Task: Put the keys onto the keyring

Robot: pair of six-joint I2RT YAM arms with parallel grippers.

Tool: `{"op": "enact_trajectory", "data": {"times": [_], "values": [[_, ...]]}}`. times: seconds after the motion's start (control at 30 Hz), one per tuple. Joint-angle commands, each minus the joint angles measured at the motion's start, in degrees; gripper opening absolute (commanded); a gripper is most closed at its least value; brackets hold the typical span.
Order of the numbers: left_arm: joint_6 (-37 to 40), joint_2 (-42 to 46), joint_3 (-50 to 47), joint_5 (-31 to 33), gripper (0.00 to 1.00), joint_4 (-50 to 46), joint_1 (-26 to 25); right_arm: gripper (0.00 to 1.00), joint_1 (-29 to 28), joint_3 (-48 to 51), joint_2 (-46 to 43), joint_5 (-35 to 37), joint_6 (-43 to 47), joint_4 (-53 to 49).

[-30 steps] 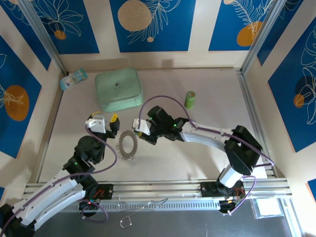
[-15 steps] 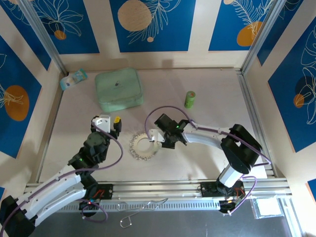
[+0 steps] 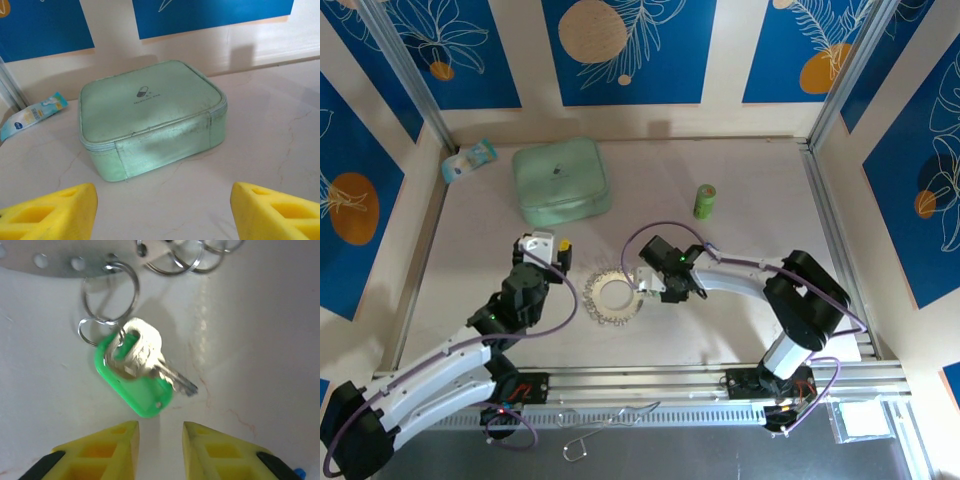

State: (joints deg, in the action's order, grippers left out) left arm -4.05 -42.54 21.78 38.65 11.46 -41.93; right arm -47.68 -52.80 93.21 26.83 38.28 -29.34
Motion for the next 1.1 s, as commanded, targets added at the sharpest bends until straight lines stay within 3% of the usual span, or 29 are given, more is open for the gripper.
{"op": "enact_trajectory", "data": {"times": [0.0, 0.33, 0.5, 0.67, 0.87, 1.07], "values": [[-0.3, -1.1, 2.7, -1.7, 0.71, 1.0, 0.6, 0.31, 1.1, 0.6, -4.3, -1.0, -3.0, -1.4], [-1.8, -9.2, 5.7, -8.5, 0.72, 0.4, 1.0, 0.31, 5.3, -0.1, -13.6, -20.9, -28.9, 2.2], [-6.7, -13.0, 8.5, -15.3, 0.71, -5.7, 1.2, 0.29, 7.5, -0.6, -12.5, -23.9, -43.1, 5.3], [-12.4, -17.9, 11.5, -23.4, 0.67, -14.0, 1.1, 0.29, 14.4, -2.2, -11.5, -29.7, -55.6, 4.8], [-23.3, -26.3, 16.7, -34.3, 0.51, -21.9, 0.8, 0.27, 19.6, -2.9, -9.8, -32.8, -58.8, 2.3], [-29.3, -36.5, 23.0, -40.8, 0.47, -25.8, -3.2, 0.27, 19.7, -0.8, -9.7, -33.7, -57.8, 3.6]]}}
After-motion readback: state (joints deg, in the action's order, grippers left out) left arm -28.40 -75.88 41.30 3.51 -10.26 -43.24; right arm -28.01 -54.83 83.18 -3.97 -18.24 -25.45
